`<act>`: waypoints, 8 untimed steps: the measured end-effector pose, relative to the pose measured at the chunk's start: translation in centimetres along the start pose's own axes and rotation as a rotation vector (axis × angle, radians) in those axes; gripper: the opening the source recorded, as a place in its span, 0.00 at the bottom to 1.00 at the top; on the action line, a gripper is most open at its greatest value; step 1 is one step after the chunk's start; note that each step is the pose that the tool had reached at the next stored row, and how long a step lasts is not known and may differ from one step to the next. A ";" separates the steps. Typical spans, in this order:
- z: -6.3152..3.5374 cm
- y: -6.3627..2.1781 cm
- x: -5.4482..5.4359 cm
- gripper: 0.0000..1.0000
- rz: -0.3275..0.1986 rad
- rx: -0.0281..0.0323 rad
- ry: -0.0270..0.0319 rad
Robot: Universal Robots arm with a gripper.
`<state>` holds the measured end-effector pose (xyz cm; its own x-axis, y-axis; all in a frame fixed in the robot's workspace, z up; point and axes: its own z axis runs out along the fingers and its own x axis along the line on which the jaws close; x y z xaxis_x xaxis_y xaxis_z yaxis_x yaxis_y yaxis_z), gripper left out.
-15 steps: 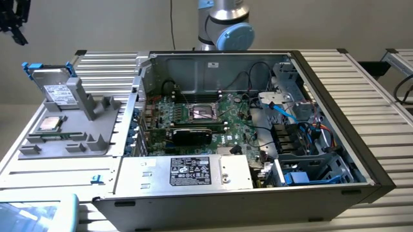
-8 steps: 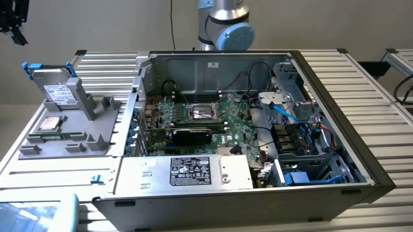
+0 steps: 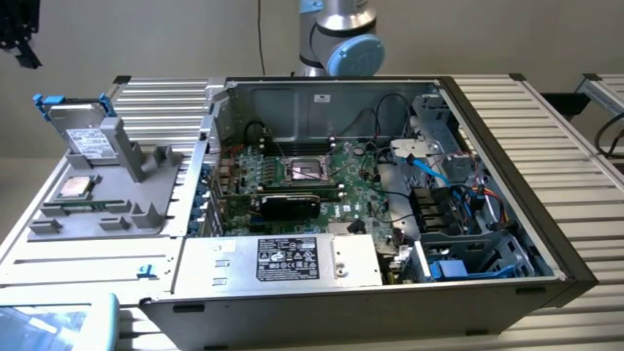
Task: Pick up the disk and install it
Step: 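Pick up the disk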
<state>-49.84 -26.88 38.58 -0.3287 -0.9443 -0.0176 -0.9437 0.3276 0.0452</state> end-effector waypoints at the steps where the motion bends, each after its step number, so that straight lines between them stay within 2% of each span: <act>1: 0.00 0.00 0.0 0.11 -0.017 -0.0001 0.0012; 8: 0.00 0.00 0.0 0.11 -0.138 0.0033 0.0177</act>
<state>-49.84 -26.88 38.58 -0.1946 -0.9809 -0.0058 -0.9801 0.1942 0.0403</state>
